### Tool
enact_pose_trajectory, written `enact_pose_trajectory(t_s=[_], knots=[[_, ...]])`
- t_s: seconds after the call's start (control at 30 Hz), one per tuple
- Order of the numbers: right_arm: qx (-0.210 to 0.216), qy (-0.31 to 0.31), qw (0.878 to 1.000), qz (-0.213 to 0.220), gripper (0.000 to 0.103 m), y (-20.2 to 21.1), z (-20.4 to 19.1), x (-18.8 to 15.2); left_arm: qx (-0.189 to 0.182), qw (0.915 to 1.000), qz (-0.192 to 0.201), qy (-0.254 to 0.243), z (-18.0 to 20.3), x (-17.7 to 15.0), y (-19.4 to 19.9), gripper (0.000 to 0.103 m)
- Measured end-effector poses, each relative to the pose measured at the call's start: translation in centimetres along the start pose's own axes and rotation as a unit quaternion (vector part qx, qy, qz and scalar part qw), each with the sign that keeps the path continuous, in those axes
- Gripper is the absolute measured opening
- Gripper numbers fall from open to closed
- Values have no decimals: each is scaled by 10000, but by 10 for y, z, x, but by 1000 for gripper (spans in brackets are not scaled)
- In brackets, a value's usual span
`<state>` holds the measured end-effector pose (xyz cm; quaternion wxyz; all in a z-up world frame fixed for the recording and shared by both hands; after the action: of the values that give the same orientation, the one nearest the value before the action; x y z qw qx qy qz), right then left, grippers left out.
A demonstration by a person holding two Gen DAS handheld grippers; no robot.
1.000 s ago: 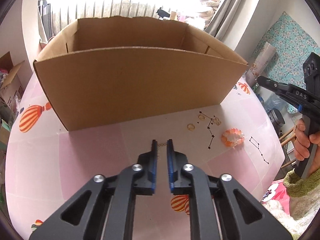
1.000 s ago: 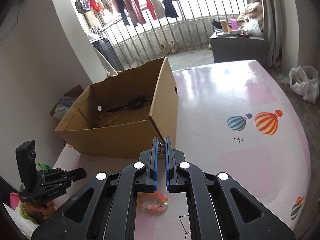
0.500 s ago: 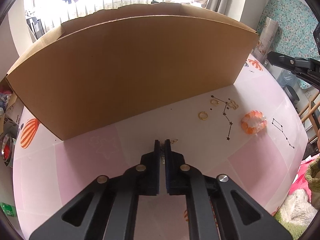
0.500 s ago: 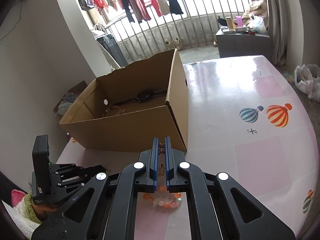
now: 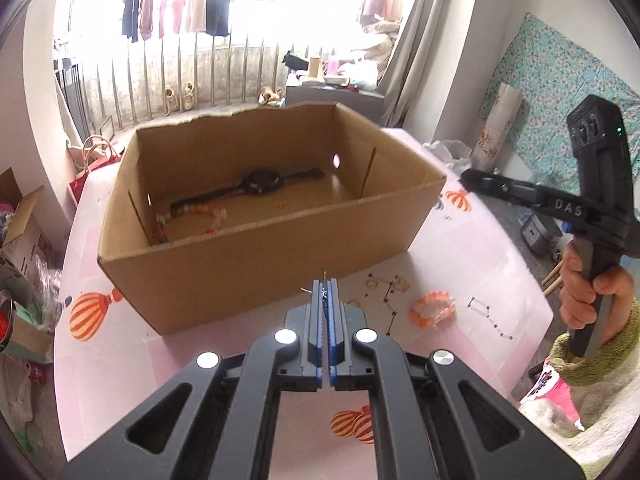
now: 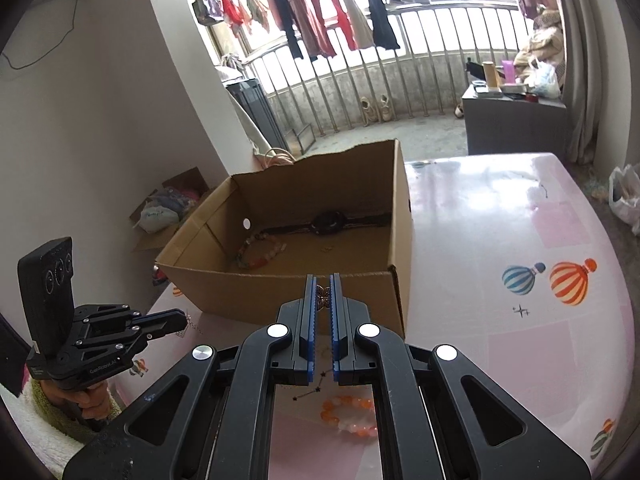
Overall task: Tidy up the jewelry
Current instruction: 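Carry both held gold charms over the box with both grippers, then open both grippers to drop the gold charms into the box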
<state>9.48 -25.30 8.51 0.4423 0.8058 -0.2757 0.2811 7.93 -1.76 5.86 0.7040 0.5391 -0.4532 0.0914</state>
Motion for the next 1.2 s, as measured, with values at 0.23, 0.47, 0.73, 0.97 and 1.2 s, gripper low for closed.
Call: enact_pose_trajectory(t_s=[0.23,0.47,0.73,0.97,1.2], knots=[[454,422,9979,-203,4,-29,-29,44,-208,9981,569,-69,-16,60,3,2],[274,260,9914,-1254,4,-116,-28,69,-314,9988,-160,327,-58,92,-63,2],[-217,352,9798,-1958,4,-179,-16,78,-350,9915,-1064,661,-84,98,-125,2],[-210,381,9783,-2025,8,-178,-16,81,-278,9866,-1369,842,-88,101,-137,3],[-241,342,9804,-1928,8,-179,-17,83,-325,9852,-1387,951,-90,101,-139,3]])
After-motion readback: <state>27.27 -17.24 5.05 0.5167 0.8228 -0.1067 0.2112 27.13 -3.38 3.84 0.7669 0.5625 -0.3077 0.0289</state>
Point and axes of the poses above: each gripper's, at about its wrist camera, not at the fingertips, and y roughly against the way its jaws point, z to its right, x to its top, the point moved 2 cm from there along -y, roughly the way its jaws point, and after that the axes turned 11 degrees about -y, right-handed, at the moved point
